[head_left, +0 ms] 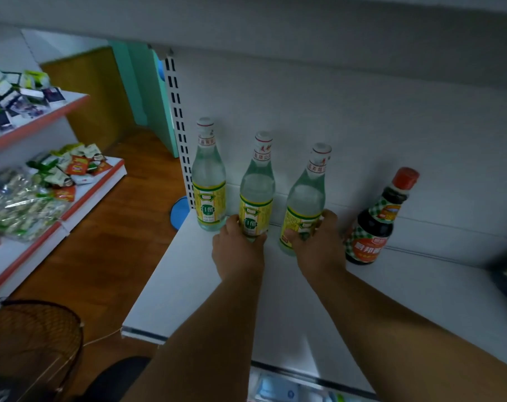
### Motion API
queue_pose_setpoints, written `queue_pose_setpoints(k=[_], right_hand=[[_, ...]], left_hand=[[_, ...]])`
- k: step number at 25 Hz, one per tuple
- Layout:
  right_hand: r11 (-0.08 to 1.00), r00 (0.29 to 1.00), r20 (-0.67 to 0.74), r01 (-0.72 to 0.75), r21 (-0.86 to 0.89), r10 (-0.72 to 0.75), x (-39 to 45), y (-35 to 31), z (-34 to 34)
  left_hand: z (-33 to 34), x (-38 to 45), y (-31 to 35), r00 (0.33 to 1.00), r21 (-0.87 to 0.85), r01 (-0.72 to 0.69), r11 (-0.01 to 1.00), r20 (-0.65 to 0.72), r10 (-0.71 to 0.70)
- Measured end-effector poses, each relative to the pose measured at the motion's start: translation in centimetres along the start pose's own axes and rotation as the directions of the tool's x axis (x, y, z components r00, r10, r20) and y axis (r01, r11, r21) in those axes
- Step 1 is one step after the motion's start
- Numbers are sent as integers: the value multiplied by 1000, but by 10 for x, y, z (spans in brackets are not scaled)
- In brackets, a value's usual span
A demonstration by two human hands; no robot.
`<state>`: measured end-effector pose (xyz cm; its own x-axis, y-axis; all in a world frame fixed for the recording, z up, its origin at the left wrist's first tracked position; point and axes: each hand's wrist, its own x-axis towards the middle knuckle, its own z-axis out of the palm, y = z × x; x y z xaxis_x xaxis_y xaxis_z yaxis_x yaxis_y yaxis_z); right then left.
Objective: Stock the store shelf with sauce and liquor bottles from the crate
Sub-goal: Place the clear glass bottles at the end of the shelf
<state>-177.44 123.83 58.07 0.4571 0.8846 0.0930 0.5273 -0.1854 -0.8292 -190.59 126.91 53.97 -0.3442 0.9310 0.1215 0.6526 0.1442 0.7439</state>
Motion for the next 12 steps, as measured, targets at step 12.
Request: queue_pose_setpoints(k=[12], right_hand=[[991, 994, -85, -81, -103, 73, 12, 5, 16]], left_hand=[[7, 3, -2, 1000, 55, -24, 998, -13, 24]])
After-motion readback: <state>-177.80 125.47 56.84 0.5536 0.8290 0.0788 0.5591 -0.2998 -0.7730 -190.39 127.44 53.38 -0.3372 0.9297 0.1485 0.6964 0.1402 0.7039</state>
